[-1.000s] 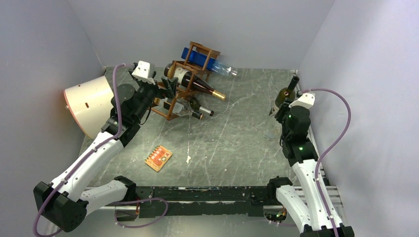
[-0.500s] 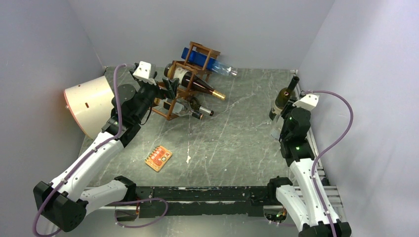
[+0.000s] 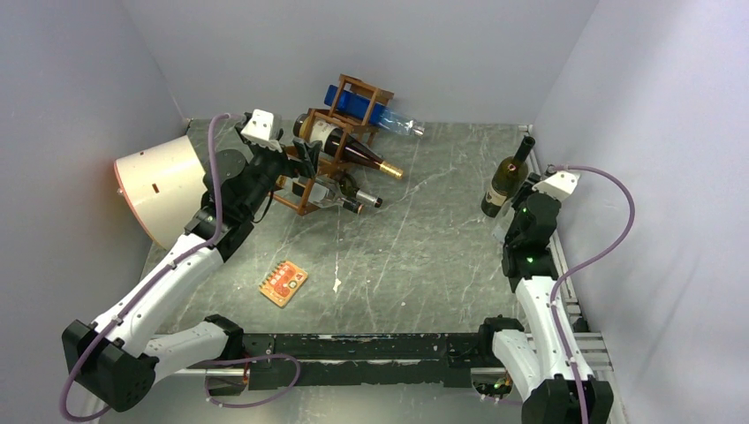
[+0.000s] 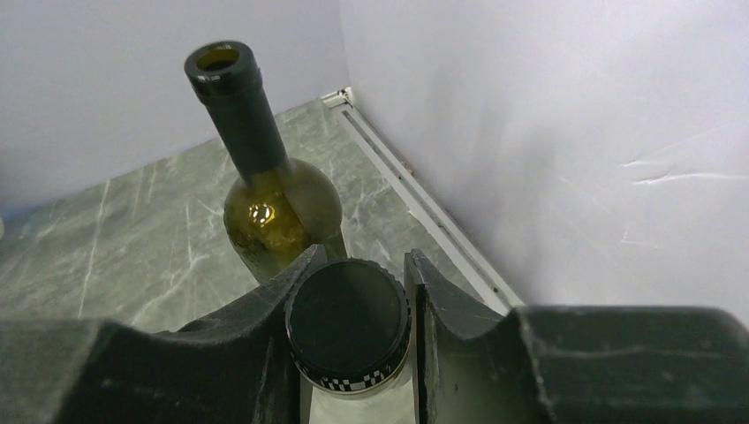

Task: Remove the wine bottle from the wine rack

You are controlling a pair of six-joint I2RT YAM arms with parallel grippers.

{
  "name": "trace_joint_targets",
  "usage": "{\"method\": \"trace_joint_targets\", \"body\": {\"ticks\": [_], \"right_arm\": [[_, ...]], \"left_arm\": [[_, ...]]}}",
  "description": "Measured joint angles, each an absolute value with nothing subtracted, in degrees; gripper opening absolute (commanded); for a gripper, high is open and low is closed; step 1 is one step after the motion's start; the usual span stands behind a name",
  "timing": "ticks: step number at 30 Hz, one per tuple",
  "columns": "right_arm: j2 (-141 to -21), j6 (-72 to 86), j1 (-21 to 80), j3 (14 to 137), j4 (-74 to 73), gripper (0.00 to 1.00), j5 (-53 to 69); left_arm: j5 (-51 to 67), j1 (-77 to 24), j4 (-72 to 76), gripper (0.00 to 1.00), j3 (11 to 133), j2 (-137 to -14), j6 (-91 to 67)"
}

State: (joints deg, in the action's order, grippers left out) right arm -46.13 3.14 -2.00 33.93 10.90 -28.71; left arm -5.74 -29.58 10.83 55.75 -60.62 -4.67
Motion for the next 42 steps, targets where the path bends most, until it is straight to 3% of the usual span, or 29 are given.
{"method": "trace_joint_targets", "body": {"ticks": [10, 28, 31, 35, 42], "right_arm": [[-45.89, 3.11, -2.81, 25.43, 18.09, 0.0, -27.18], [-49.6, 2.09, -3.44, 23.92, 28.18, 0.03, -25.26], [-49.43, 2.11, -3.44, 22.61, 28.8, 0.17, -25.28], [-48.29, 2.35, -3.49, 21.02, 29.26, 0.45, -25.26], [-44.99, 3.79, -3.6, 21.34, 31.33, 0.76, -24.84]], "left_arm": [[-5.72, -29.71, 10.83, 0.99, 55.77, -61.04, -4.69], [-5.65, -29.8, 10.81, 0.99, 55.77, -61.58, -4.71], [-5.65, -29.87, 10.81, 0.99, 55.77, -61.58, -4.69], [-5.58, -29.89, 10.81, 0.99, 55.77, -61.56, -4.71], [-5.34, -29.95, 10.81, 0.99, 55.77, -61.56, -4.71]]}}
